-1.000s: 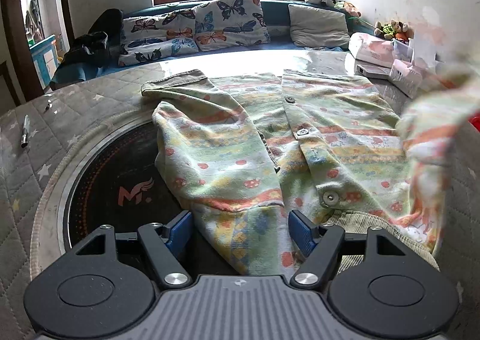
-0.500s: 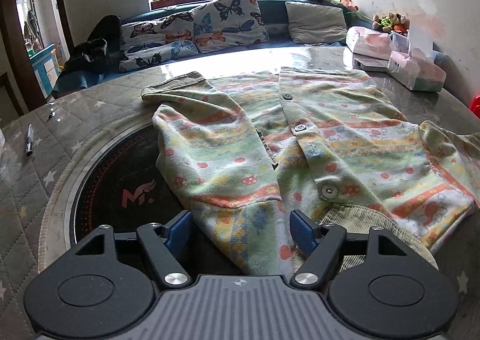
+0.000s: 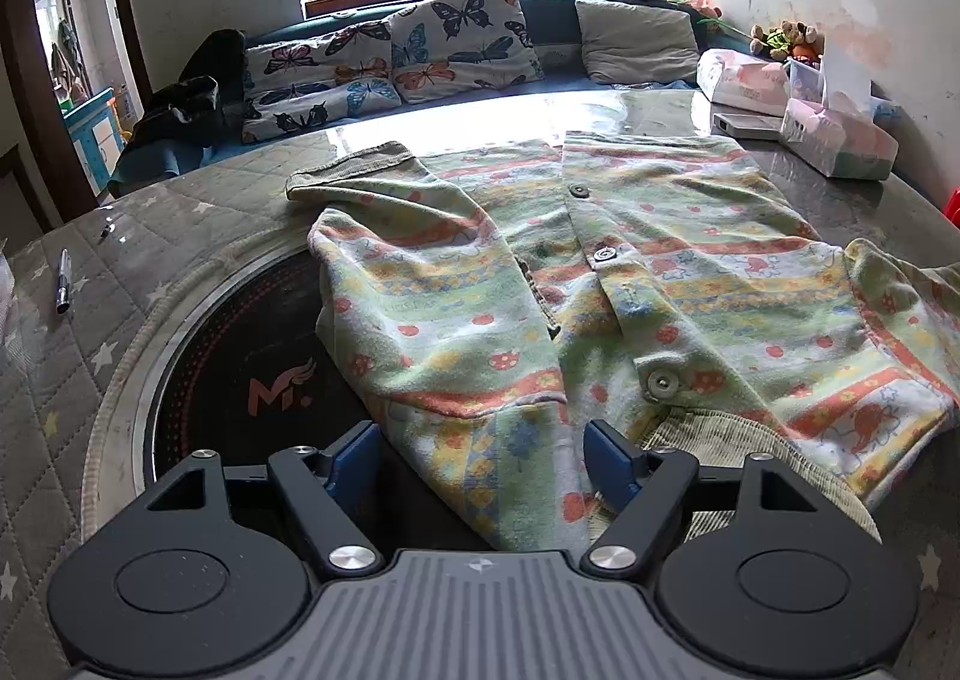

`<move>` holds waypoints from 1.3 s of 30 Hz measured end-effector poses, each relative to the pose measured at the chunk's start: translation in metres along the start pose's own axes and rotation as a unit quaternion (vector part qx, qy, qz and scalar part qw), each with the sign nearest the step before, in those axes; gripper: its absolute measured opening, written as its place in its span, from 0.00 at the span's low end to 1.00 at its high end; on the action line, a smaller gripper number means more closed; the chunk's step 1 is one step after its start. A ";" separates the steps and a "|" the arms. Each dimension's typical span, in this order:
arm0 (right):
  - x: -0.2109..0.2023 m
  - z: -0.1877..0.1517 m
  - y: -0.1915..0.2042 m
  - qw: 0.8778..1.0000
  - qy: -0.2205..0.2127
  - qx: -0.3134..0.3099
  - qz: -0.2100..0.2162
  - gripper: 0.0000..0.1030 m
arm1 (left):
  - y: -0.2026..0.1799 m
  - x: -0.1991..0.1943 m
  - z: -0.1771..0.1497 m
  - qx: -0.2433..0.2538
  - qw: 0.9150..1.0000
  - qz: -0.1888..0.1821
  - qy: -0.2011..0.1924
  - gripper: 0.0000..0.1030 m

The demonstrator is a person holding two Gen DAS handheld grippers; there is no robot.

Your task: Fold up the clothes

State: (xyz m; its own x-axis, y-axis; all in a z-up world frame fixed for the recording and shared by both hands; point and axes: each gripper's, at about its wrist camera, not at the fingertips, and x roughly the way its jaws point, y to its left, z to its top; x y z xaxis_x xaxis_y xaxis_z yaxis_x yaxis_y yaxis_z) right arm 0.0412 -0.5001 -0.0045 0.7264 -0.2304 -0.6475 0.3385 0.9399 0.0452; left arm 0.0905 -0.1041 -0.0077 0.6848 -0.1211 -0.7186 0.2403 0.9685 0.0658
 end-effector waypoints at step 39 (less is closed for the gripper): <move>-0.020 -0.017 0.018 0.998 -0.014 -0.048 0.034 0.59 | 0.035 0.084 0.146 -0.072 0.997 0.026 -0.018 0.55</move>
State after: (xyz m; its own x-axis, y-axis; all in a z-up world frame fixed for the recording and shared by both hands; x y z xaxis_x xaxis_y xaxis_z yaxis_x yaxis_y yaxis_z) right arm 0.0227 -0.4743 -0.0038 0.7629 -0.1719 -0.6233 0.2311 0.9728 0.0146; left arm 0.2574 -0.1124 0.0354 0.7189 -0.0747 -0.6911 0.1040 0.9946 0.0006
